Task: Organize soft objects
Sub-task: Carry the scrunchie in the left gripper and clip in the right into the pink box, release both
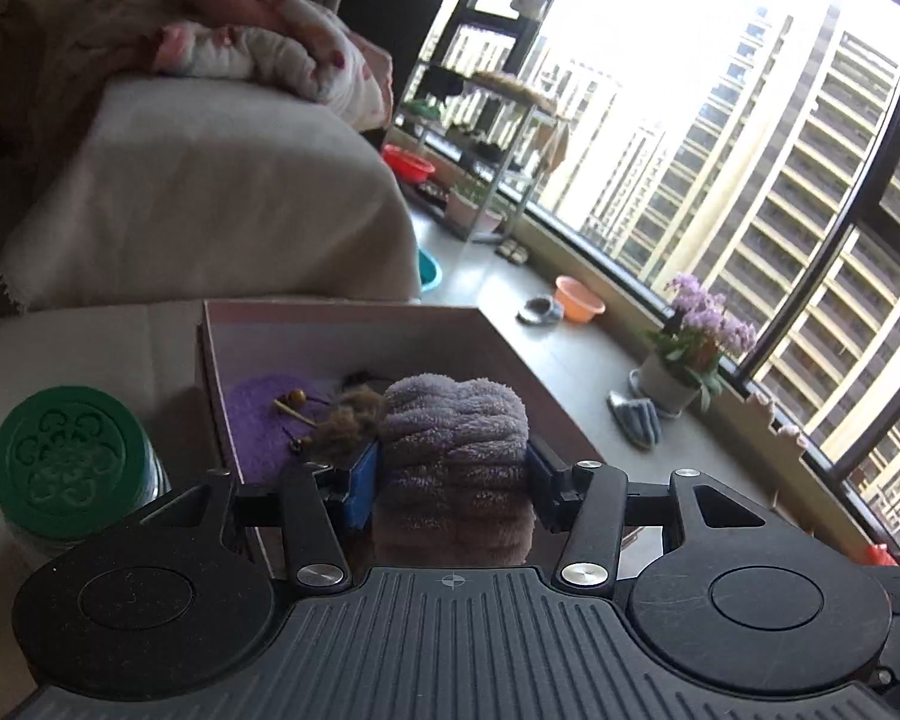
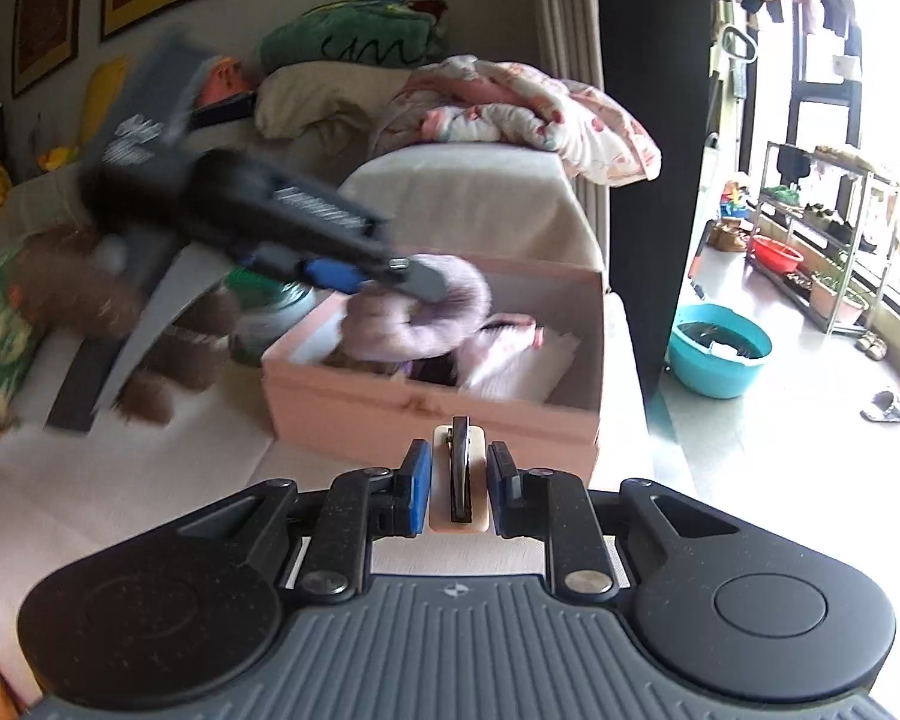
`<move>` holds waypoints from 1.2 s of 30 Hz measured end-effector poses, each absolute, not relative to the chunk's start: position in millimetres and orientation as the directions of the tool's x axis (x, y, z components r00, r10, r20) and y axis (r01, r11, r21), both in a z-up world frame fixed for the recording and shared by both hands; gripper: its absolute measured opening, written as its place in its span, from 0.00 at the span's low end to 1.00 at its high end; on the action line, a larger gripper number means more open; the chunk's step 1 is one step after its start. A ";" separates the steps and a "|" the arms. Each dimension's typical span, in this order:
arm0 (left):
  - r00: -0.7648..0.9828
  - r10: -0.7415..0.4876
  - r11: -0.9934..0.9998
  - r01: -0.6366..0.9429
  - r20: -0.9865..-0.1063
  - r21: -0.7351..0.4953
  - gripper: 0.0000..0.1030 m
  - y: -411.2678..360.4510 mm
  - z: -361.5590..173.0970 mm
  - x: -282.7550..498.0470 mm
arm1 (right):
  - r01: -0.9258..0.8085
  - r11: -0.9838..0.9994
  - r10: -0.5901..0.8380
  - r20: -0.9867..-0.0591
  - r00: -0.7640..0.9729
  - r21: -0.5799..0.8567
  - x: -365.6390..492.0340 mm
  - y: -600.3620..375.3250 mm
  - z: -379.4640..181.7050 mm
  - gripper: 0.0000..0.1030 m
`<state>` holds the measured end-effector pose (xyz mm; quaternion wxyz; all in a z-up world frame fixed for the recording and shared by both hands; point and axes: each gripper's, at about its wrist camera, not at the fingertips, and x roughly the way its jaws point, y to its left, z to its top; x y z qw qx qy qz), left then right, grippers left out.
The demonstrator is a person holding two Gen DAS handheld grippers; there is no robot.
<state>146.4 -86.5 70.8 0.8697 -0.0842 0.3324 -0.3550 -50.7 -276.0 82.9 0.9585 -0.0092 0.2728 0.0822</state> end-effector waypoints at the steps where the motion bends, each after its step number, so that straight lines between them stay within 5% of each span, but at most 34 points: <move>1: 0.540 -0.686 0.724 0.570 -0.488 -0.387 0.53 -81.3 74.8 144.3 | -0.156 0.988 0.146 -0.514 0.845 0.024 -45.7 -275.6 86.4 0.19; 10: 0.514 -0.811 0.570 0.585 -0.280 -0.577 0.53 -64.1 85.7 139.7 | -0.094 0.996 0.086 -0.476 0.875 0.007 -17.3 -275.4 107.9 0.19; 15: 0.454 -0.841 0.513 0.494 -0.296 -0.702 0.53 -61.8 74.5 166.8 | -0.104 0.994 0.069 -0.496 0.865 -0.042 -22.9 -272.8 98.1 0.19; 21: 0.549 -0.654 0.707 0.688 -0.521 -0.163 0.53 -111.8 67.0 133.6 | -0.081 0.996 0.053 -0.517 0.854 -0.031 -23.5 -284.2 90.4 0.19; 27: 0.530 -0.530 0.713 0.701 -0.662 -0.010 0.57 -133.5 34.9 130.5 | -0.046 0.998 0.019 -0.542 0.840 -0.035 -18.2 -291.4 87.3 0.19; 31: 0.563 -0.556 0.729 0.684 -0.612 -0.033 0.55 -120.2 52.4 130.8 | -0.038 0.998 0.010 -0.537 0.844 -0.041 -16.3 -292.6 91.1 0.19; 36: 0.493 -0.734 0.660 0.680 -0.467 -0.320 0.55 -89.8 88.0 135.7 | -0.028 0.999 0.001 -0.529 0.849 -0.043 -12.8 -294.3 94.2 0.19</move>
